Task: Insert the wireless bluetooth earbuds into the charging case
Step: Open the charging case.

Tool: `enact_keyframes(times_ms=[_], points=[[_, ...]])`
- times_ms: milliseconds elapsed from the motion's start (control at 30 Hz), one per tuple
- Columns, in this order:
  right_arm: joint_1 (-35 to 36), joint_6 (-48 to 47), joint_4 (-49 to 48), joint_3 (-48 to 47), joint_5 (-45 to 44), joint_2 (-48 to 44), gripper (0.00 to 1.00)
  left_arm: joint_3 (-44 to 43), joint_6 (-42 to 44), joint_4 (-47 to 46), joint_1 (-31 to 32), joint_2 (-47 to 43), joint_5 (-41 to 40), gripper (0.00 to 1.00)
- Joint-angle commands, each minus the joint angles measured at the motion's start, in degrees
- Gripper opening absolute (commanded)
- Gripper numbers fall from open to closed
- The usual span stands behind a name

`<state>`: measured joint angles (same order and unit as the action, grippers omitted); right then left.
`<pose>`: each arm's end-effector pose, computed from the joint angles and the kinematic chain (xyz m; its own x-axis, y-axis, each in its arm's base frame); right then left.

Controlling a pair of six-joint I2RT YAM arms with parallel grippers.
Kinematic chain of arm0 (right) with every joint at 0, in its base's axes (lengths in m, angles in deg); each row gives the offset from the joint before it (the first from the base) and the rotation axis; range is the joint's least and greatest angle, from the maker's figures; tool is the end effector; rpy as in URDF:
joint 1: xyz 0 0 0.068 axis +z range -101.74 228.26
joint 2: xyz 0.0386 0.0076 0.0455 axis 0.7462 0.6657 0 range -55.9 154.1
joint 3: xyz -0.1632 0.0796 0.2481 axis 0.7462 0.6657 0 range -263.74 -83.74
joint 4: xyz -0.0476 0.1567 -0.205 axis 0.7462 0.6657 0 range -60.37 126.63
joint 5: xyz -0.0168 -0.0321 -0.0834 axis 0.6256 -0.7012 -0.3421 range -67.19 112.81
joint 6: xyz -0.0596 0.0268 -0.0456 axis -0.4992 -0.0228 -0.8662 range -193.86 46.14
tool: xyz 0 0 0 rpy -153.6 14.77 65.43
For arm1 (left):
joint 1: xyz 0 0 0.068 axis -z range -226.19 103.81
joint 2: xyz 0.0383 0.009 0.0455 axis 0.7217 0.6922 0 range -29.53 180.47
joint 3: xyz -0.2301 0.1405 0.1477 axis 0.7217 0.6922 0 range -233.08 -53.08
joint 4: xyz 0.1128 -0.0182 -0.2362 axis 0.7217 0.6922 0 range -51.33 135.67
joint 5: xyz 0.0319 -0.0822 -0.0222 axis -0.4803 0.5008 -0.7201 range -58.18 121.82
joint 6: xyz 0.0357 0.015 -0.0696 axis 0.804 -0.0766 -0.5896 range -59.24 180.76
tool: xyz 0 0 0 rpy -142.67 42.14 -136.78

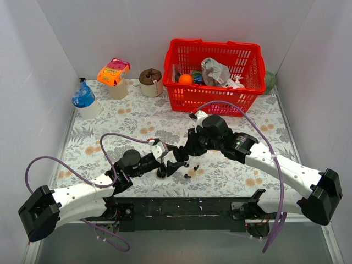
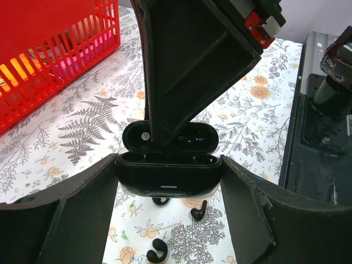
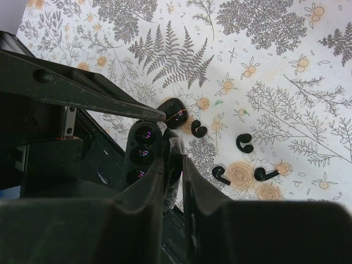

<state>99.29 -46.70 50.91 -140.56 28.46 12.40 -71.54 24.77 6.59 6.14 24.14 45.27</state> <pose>0.1721 0.2234 0.3248 -0.6797 -0.1178 -0.7240 -0.5792 0.6917 0.4313 0.1210 -0.1829 0.2545 -0.5629 -0.2063 -0.8004 0.7181 0.3575 -0.5971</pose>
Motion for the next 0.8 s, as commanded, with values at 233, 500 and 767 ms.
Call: enact_keyframes(times_ms=[233, 500, 767], points=[[-0.2, -3.2, 2.4, -4.3, -3.8, -0.3, 0.01, -0.3, -1.5, -1.7, 0.2, -0.8, -1.1, 0.05], [0.0, -11.4, 8.1, -10.1, -9.6, -2.5, 0.01, -2.4, -5.6, 1.9, 0.2, 1.8, -8.6, 0.98], [0.0, -20.6, 10.2, -13.3, -9.1, -4.7, 0.01, -4.6, -10.9, 4.0, 0.1, -0.2, -14.2, 0.98]])
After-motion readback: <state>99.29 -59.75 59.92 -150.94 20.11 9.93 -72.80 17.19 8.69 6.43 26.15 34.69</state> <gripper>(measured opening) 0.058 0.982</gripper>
